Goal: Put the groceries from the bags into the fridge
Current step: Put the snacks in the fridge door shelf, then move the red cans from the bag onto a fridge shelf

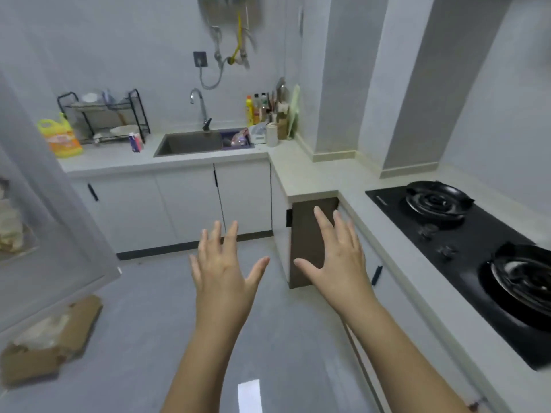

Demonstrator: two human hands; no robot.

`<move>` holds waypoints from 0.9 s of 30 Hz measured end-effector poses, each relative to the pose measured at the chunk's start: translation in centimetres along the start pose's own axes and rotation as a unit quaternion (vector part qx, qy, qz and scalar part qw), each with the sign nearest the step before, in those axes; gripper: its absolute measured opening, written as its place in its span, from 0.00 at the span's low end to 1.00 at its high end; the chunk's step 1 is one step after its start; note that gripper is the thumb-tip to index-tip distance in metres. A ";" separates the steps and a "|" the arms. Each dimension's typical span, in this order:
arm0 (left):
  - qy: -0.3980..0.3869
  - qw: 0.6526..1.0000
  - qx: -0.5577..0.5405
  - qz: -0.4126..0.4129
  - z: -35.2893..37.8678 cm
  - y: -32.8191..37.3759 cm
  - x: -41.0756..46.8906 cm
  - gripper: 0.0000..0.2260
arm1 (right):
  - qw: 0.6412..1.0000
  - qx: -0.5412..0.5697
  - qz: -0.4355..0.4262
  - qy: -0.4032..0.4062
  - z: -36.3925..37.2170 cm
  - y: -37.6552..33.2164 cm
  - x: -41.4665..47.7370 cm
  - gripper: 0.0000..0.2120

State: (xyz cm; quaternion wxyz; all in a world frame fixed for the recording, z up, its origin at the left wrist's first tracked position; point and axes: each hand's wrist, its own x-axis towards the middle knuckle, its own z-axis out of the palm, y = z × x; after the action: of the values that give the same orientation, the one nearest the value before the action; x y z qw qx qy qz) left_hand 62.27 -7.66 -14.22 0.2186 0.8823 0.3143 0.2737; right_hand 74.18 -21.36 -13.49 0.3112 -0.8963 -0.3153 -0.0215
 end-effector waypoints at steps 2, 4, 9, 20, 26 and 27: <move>-0.035 0.999 -0.023 0.006 3.0 2.1 -0.4 0.34 | 0.999 0.012 0.045 0.006 -1.6 3.8 -1.3 0.44; -0.063 0.997 -0.036 0.024 5.4 4.3 -0.6 0.33 | 0.996 0.016 0.088 0.025 -3.3 7.4 -2.3 0.45; -0.118 0.986 -0.077 0.092 10.8 10.1 -0.6 0.30 | 0.980 0.014 0.178 0.083 -7.6 14.5 -3.8 0.44; -0.273 0.925 -0.134 0.228 25.6 24.5 1.1 0.28 | 0.918 -0.028 0.354 0.179 -14.7 28.2 -5.2 0.43; -0.366 0.855 -0.177 0.322 32.7 33.6 -0.4 0.26 | 0.858 -0.052 0.448 0.245 -20.0 34.3 -6.9 0.40; -0.381 0.842 -0.180 0.337 33.5 34.8 -1.1 0.25 | 0.845 -0.050 0.465 0.259 -20.7 35.2 -7.8 0.39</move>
State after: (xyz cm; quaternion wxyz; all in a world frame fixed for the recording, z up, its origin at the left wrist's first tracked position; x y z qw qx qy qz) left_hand 97.47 -40.21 -20.48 0.3705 0.9136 -0.1658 0.0248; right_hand 91.53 -58.88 -17.81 0.3095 -0.9142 0.2316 -0.1218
